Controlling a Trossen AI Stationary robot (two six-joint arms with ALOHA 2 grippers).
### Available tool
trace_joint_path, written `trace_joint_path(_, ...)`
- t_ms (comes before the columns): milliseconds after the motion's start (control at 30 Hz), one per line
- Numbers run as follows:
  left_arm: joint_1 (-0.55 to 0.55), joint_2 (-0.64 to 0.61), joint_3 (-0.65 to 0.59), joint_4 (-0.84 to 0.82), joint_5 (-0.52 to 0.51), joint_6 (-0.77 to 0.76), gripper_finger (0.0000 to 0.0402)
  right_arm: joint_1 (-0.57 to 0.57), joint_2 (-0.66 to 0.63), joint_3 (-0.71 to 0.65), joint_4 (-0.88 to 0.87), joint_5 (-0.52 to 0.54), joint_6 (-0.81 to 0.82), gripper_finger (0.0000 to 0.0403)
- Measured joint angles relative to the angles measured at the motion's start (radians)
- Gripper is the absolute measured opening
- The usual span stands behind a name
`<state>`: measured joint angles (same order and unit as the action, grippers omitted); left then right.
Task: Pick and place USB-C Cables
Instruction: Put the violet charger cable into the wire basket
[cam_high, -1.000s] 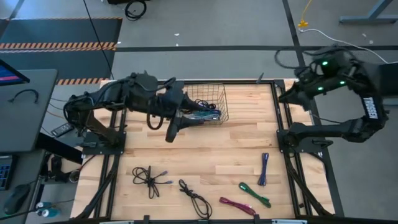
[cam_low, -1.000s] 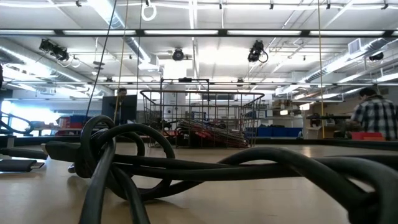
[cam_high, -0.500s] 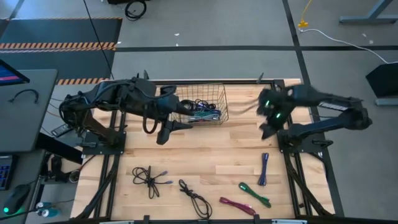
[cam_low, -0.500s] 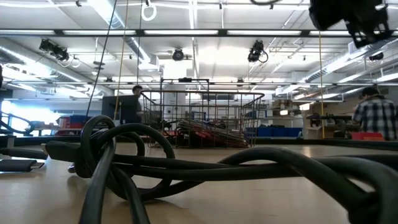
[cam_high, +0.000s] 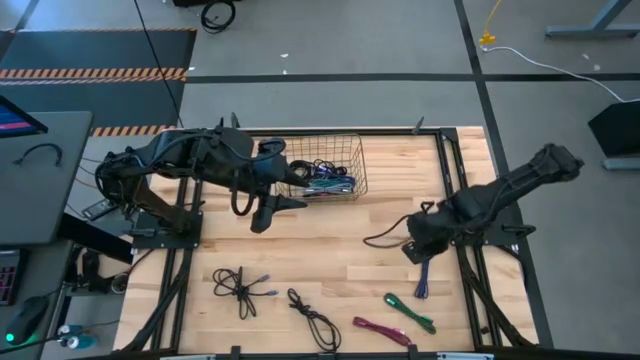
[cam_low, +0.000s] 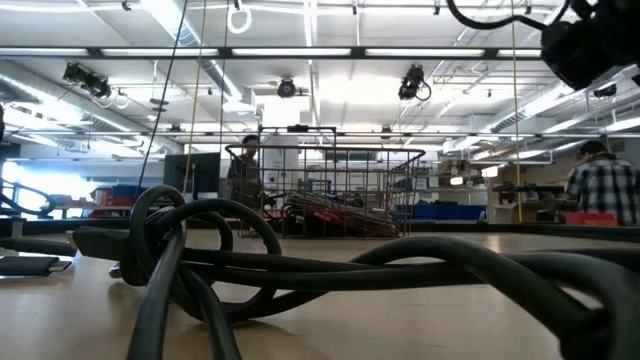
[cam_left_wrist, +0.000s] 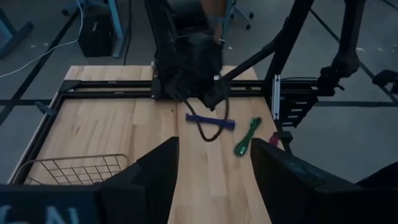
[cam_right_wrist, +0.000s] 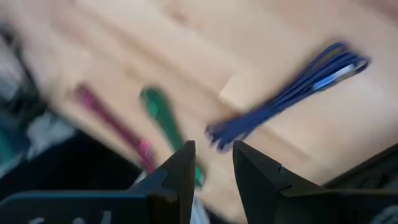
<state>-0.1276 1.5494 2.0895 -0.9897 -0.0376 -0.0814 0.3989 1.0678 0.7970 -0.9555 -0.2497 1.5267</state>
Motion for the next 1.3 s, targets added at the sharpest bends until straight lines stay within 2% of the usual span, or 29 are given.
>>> trace_joint_path(100, 0.0, 0.0, 0.0, 0.0, 0.0, 0.007, 0.0206, 0.074, 0.026, -0.001, -0.006, 0.104, 0.121, 0.0119)
trace_joint_path(167, 0.0, 0.0, 0.0, 0.0, 0.0, 0.014, 0.0206, 0.113, 0.044, -0.001, -0.018, 0.13, 0.192, 0.0127)
trace_joint_path(467, 0.0, 0.001, 0.0, -0.036, 0.0, 0.014, 0.0206, 0.241, 0.135, -0.001, -0.061, 0.05, 0.4, 0.0198)
trace_joint_path(700, 0.0, 0.001, 0.0, -0.04, 0.0, 0.015, 0.0206, 0.298, 0.235, -0.001, -0.054, 0.079, 0.603, 0.0247)
trace_joint_path(967, 0.0, 0.001, 0.0, -0.065, 0.0, 0.019, 0.0206, 0.316, 0.361, -0.001, 0.021, 0.144, 0.803, 0.0252)
trace_joint_path(1300, 0.0, 0.001, 0.0, -0.102, 0.0, 0.027, 0.0206, 0.316, 0.53, -0.001, 0.141, 0.138, 0.809, 0.0252)
